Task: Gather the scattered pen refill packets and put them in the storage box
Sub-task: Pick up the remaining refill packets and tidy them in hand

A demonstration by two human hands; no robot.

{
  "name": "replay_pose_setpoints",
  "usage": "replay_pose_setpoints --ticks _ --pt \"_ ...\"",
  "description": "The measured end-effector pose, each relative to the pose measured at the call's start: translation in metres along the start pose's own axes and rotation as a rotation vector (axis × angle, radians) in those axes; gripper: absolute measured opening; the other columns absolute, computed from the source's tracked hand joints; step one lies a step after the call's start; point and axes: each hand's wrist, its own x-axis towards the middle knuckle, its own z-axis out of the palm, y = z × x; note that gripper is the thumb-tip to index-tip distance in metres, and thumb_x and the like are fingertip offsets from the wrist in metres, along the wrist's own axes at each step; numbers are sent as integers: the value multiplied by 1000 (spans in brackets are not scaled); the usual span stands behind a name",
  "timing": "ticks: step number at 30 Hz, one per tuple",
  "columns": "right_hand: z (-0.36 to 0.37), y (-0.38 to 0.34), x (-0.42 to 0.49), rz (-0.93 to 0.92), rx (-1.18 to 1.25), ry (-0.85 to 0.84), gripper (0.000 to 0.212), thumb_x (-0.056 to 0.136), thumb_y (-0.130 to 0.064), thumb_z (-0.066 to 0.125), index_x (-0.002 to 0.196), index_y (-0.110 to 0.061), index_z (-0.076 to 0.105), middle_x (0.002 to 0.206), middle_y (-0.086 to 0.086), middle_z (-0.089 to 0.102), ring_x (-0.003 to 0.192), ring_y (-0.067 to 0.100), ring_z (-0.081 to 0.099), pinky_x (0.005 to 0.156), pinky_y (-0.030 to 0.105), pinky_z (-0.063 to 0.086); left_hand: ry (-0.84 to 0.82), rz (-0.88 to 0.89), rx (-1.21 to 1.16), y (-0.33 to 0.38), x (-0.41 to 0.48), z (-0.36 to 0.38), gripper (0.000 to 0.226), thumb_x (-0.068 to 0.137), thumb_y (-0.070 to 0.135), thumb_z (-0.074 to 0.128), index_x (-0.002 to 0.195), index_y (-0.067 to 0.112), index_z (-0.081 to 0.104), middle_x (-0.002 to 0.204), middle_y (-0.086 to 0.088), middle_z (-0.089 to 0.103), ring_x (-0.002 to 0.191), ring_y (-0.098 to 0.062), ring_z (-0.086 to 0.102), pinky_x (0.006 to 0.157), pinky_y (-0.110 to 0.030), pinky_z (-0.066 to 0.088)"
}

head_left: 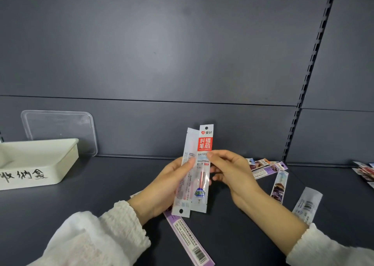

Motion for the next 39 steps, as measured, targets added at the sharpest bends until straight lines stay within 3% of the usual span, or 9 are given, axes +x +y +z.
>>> replay_pose_setpoints --ticks 4,7,11,14,16,19,27,33,39 --pt "13 1 6 -75 -150 -60 14 87 -25 67 84 -12 73 76 1 69 65 8 56 52 19 45 98 97 24 3 1 -6 27 91 12 59 118 11 60 91 -7 73 71 -12 69 66 -24 55" --pt "15 11 16 -222 -398 -80 13 92 -23 60 91 -19 72 90 -8 70 82 5 61 71 21 48 244 131 -61 11 3 -21 29 90 9 59 119 5 57 82 -5 74 62 -10 68 55 -23 55" --pt "0 33 27 -416 -972 -362 41 93 -14 54 131 -30 56 131 -9 57 128 8 43 110 30 32 389 213 -278 23 4 -43 20 94 6 53 114 7 56 83 -8 73 69 -16 74 59 -25 59" --pt "-2 41 25 -380 -1173 -569 49 99 -19 43 144 -38 37 151 -16 38 144 6 16 118 36 10 430 223 -331 24 4 -47 24 97 8 50 121 11 52 100 -13 71 73 -19 75 63 -27 61" --pt "0 41 24 -409 -1216 -585 47 100 -21 42 144 -38 37 145 -18 43 142 5 21 118 38 10 428 213 -310 23 4 -47 27 97 9 50 124 11 52 99 -12 72 71 -18 74 61 -27 60" --pt "-4 34 26 -452 -1215 -547 45 97 -24 50 140 -34 46 114 -18 49 112 0 37 111 38 25 427 183 -261 21 5 -48 31 96 11 52 128 10 51 92 -9 73 63 -15 71 57 -27 59" --pt "-28 18 31 -372 -1145 -391 16 90 -22 63 101 -24 73 98 -3 66 93 15 60 87 35 48 454 206 -239 26 6 -56 19 98 18 51 116 12 53 81 -5 67 56 -13 61 59 -29 54" --pt "-30 10 30 -82 -443 -176 13 87 -10 68 93 -20 74 88 -1 76 74 11 67 62 19 52 463 219 -277 24 4 -52 18 99 18 48 115 17 55 93 -4 75 79 -17 73 70 -30 59" --pt "-6 11 11 4 -152 -217 16 85 -6 68 101 -9 69 85 2 77 73 9 72 63 19 54 230 119 -265 8 4 -21 32 101 16 39 131 13 51 112 -9 72 102 -23 70 82 -35 58"
